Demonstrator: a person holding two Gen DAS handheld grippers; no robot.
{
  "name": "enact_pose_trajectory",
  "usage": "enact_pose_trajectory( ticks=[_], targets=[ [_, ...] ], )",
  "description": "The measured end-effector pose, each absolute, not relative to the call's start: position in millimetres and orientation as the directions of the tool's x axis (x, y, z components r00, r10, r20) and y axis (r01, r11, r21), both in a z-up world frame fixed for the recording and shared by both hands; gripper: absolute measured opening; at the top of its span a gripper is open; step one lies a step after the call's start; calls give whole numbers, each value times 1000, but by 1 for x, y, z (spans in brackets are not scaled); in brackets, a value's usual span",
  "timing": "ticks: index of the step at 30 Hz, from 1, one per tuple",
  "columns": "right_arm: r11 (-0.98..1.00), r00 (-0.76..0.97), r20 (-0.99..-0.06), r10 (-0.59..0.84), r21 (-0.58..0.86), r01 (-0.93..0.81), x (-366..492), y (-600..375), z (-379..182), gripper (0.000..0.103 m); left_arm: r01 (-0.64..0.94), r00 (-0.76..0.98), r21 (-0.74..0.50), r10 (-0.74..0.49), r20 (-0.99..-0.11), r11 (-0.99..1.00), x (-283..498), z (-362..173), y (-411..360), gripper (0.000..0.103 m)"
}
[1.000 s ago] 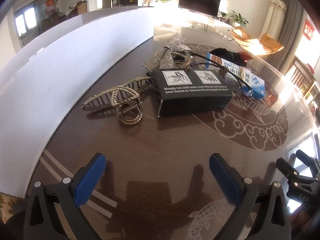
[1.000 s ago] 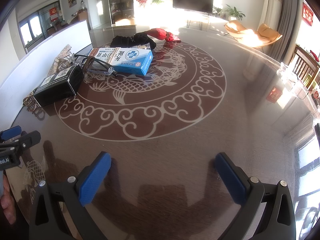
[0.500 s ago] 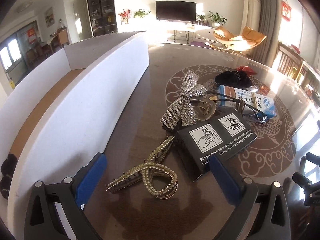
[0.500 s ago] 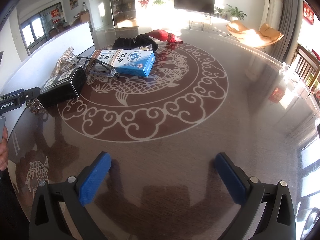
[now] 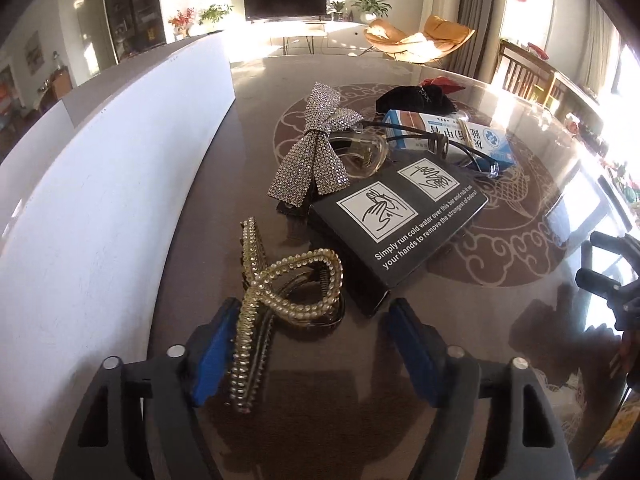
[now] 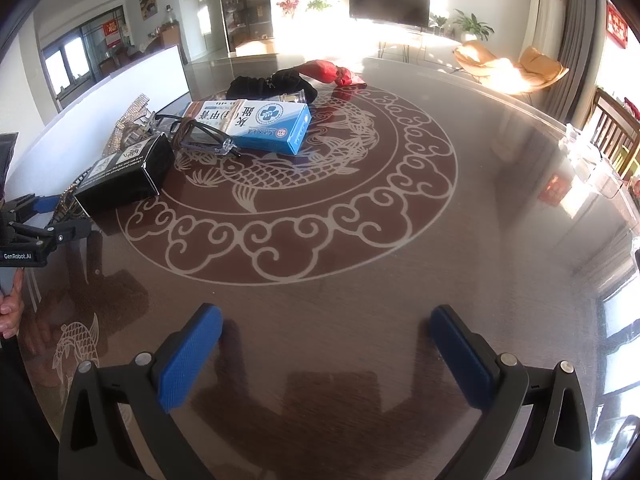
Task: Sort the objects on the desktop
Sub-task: 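Move the left tool down toward the gold rhinestone hair clip, then close the left tool on the gold hair clip and lift it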
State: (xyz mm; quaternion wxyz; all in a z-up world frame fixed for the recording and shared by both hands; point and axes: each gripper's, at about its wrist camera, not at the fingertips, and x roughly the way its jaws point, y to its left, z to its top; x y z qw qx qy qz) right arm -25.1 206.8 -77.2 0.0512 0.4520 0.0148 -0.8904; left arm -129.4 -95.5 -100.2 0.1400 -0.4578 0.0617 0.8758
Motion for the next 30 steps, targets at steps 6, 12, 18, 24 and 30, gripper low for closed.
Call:
enact_pose_trajectory(
  ticks=[6, 12, 18, 24, 30],
  targets=[
    [-994, -588, -804, -88, 32, 105, -25, 208, -77, 103, -219, -520, -92, 196, -832, -971, -123, -95, -104, 41],
    [-994, -589, -803, -90, 35, 104, -25, 208, -77, 103, -185, -493, -112, 191, -849, -976, -99, -95, -69, 41],
    [-994, -588, -804, -87, 31, 105, -25, 208, -77, 103, -107, -548, -68, 116, -828, -992, -84, -97, -48, 47],
    [-995, -584, -810, -61, 6, 95, -26, 206, -78, 103, -79, -539, -1, 44, -841, -997, -87, -104, -49, 86],
    [-996, -580, -813, -42, -11, 87, -27, 206, -79, 103, -69, -542, 9, 30, -840, -998, -94, -111, -49, 103]
  ],
)
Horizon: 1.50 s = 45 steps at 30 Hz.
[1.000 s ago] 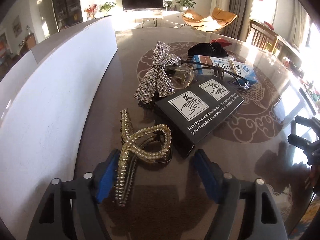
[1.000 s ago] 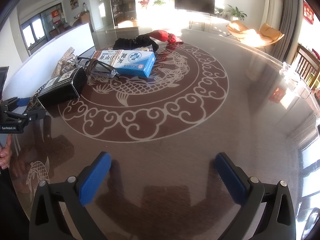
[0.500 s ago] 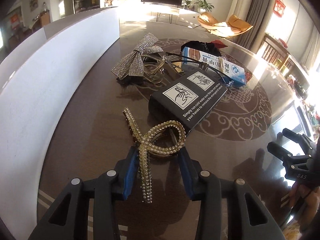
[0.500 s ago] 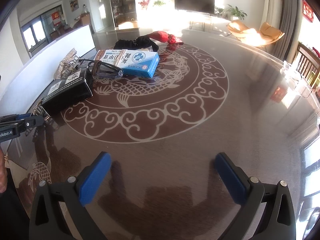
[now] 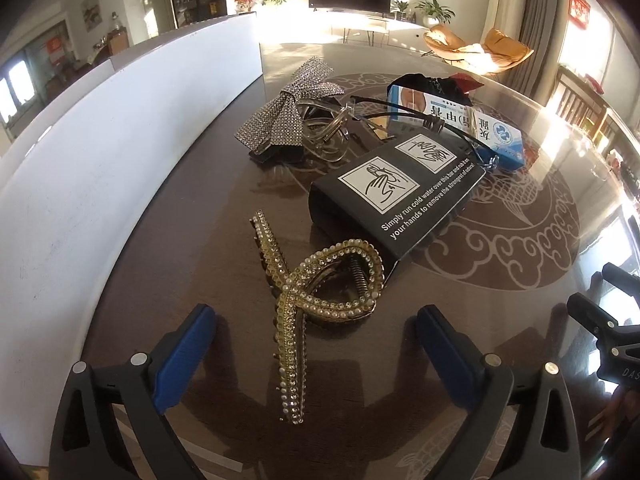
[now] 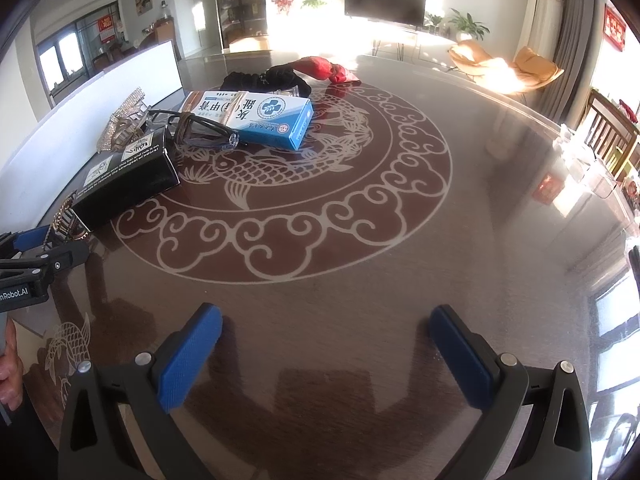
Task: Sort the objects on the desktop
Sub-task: 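Close the left tool on the gold hair clip and lift it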
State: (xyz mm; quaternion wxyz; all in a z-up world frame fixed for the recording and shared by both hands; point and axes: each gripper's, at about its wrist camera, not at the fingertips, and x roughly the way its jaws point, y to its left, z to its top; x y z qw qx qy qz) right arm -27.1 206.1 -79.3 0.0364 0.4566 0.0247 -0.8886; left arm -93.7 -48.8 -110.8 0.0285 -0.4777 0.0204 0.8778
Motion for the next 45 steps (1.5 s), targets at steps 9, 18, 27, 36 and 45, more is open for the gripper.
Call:
enact_pose_trajectory(
  ticks=[9, 18, 27, 36, 45],
  targets=[
    [-996, -580, -813, -42, -11, 87, -27, 207, -79, 103, -66, -547, 10, 28, -836, -998, -93, -108, -46, 103],
    [-996, -580, -813, -42, -11, 87, -27, 207, -79, 103, -67, -547, 10, 28, -837, -998, -92, -108, -45, 103],
    [-996, -580, -813, -42, -11, 87, -28, 207, -79, 103, -66, -549, 10, 28, -835, -998, -92, -108, -45, 103],
    [-996, -580, -813, -42, -11, 87, -28, 207, -79, 103, -66, -549, 9, 29, -835, -998, -93, -109, -44, 103],
    [-996, -580, -813, -42, -11, 87, -27, 206, -79, 103, -67, -549, 9, 29, -835, -998, -93, -109, -44, 103]
  ],
)
